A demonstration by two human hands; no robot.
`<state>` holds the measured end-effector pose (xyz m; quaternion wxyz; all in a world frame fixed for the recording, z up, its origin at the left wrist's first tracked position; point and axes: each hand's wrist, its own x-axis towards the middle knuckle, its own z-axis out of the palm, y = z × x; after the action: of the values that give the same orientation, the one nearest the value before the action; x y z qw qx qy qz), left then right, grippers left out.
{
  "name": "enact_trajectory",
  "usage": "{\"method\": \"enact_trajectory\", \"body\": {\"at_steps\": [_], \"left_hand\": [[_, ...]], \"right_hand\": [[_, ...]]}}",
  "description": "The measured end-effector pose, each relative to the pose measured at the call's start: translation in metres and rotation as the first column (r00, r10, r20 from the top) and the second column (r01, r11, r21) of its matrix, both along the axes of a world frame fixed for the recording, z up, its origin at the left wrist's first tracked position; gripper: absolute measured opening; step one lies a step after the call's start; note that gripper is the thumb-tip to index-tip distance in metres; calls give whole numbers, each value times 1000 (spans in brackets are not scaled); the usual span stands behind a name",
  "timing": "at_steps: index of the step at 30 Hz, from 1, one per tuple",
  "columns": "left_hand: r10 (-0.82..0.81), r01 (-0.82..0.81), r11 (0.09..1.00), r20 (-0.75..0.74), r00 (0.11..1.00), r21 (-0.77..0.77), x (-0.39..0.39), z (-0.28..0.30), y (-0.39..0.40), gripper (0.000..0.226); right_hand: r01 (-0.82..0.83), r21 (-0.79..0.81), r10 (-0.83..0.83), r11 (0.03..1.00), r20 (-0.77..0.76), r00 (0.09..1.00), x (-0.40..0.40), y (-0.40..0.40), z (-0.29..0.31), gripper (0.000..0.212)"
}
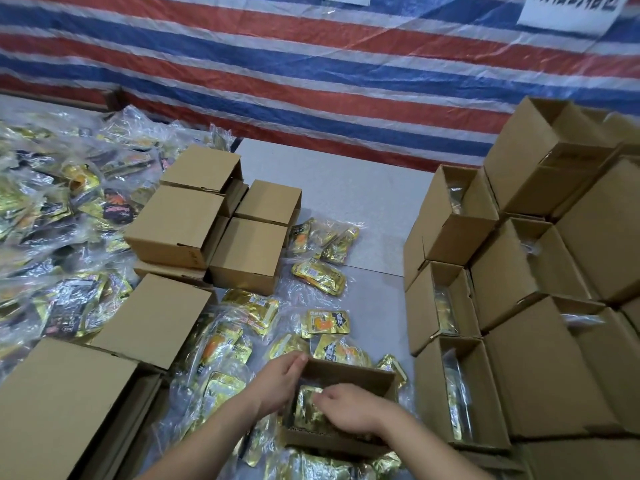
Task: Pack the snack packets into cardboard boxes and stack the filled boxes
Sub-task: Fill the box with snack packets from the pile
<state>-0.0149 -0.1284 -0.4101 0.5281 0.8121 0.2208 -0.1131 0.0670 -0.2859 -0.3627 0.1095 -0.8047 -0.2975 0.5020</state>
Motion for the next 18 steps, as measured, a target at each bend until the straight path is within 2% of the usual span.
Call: {"method": "enact_trajectory", "body": {"at_steps": [2, 7, 10, 12, 14, 15, 17, 18], "left_hand": [[14, -14, 1000, -5, 1000, -24, 0, 0, -1, 30], [18, -17, 1000, 6, 1000, -23, -2, -2, -1, 32], [21, -21, 1000, 6, 1000, -11, -1, -2, 0, 32], [16, -16, 999, -10, 1000, -37, 0, -1, 1, 33], [26, -28, 998, -30, 999, -56, 1, 0, 0, 33], [37, -39, 998, -36, 999, -55, 2, 0, 0, 32], [56, -58, 998, -53, 997, -36, 1, 3, -3, 30], [64, -66, 998, -63, 996, -26, 1, 4, -4, 30]], "right_hand": [[60, 59, -63, 996, 52, 997, 11, -5, 1, 43], [-58, -60, 58, 997, -3, 998, 14, -9, -2, 39], [-52, 5, 52, 999, 42, 998, 13, -11, 4, 37], [-19, 168, -29, 986, 280, 959, 17, -10, 15, 27], [-105, 319, -91, 942, 543, 835, 26, -10, 21, 18], [-168, 301, -51, 939, 604, 796, 34, -9, 22, 31], [-230, 104, 130, 968, 577, 806, 48, -9, 20, 60], [-238, -1, 203, 971, 527, 826, 52, -9, 18, 59]]}}
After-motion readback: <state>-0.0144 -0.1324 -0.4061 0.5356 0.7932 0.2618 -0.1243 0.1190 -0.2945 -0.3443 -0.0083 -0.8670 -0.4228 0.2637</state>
